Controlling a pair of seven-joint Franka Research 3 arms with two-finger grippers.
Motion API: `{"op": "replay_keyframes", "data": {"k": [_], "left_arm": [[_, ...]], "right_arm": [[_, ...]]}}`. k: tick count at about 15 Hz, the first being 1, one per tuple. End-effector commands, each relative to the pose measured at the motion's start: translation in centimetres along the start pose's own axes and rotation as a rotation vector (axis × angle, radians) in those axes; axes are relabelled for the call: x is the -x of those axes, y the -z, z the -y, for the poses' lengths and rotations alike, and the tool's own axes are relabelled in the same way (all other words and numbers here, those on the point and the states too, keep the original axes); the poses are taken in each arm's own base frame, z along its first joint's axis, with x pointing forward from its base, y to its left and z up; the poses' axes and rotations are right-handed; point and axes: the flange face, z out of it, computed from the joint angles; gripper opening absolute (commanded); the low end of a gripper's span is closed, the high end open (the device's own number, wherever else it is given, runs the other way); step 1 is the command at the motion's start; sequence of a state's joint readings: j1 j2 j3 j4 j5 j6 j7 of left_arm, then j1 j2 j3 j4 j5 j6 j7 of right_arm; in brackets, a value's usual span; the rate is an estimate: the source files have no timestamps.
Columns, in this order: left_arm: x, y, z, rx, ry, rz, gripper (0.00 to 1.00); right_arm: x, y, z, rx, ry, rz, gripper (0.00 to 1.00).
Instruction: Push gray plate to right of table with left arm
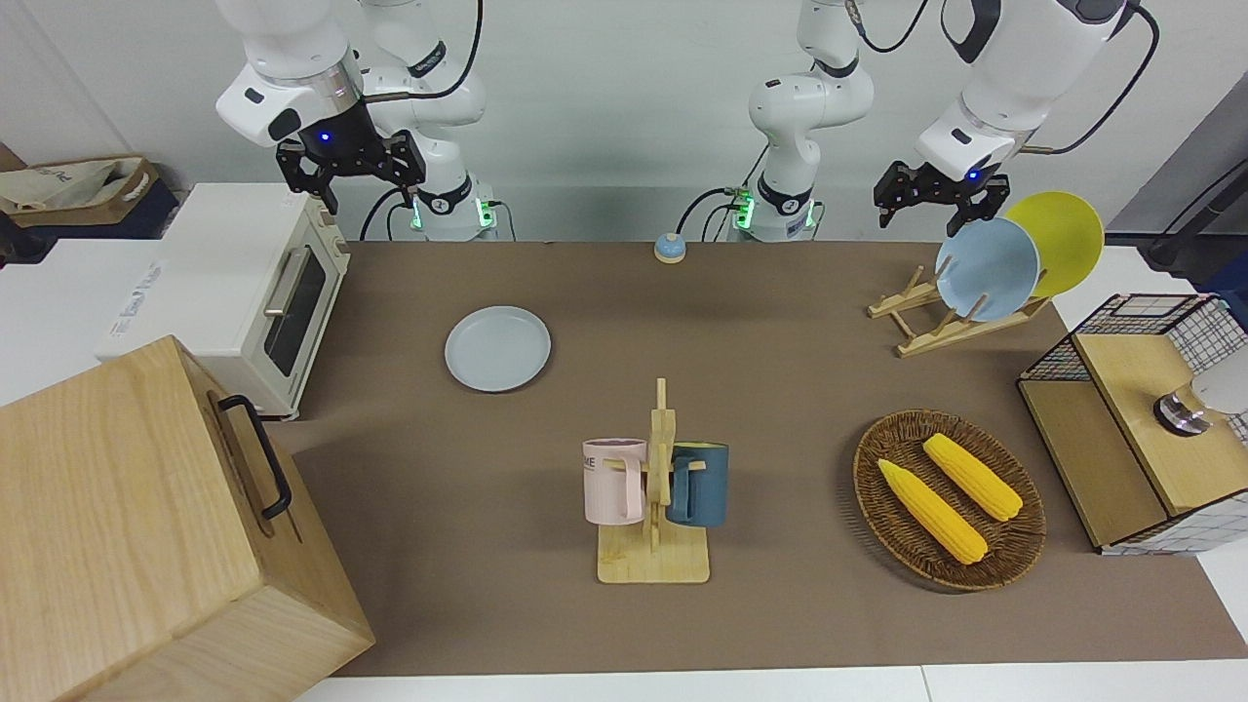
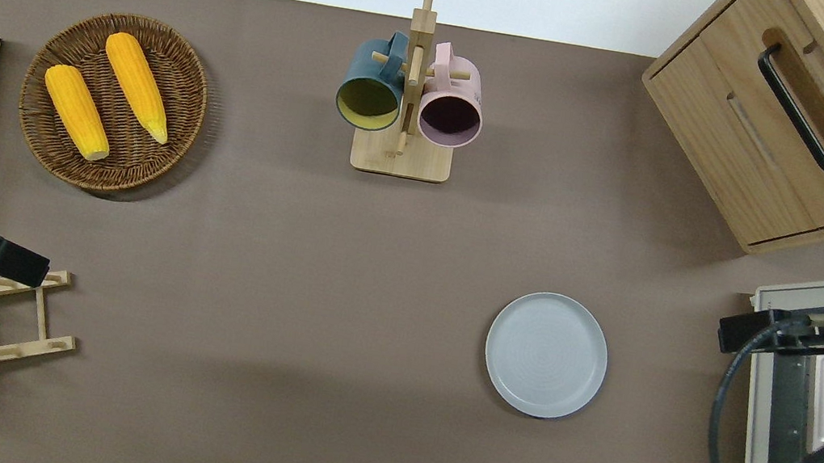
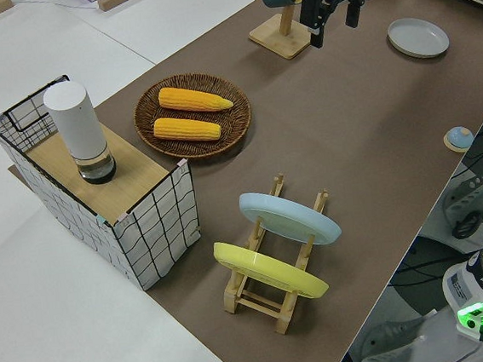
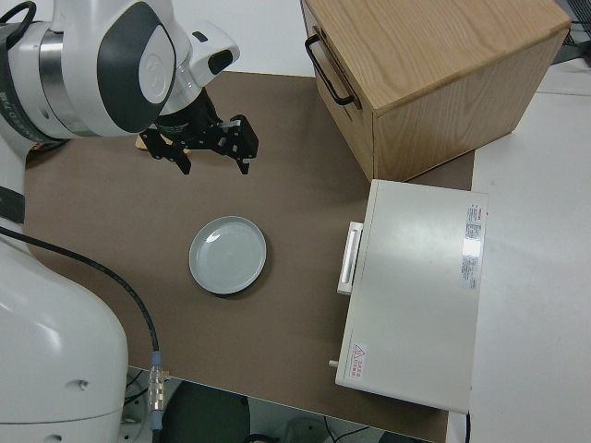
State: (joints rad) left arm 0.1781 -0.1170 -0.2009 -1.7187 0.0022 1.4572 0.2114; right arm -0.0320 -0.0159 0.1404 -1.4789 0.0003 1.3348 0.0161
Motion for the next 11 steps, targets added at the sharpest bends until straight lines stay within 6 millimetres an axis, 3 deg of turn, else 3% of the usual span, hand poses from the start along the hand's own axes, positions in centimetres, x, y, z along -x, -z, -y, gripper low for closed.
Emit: {"op": "replay_keyframes", "data": {"k": [1,11], "left_arm": [[-0.04,0.63,0.14,-0.024,-0.013,-0.007,0.99],[-0.15,0.71,0.13,-0.023,0.0,-0.017,0.99]], "right_arm": [[0.32,0.39,-0.06,-0.004,-0.013,0.004,0.983],[0.32,0.39,-0.14,-0.004,-0.016,0.004,0.983]]}}
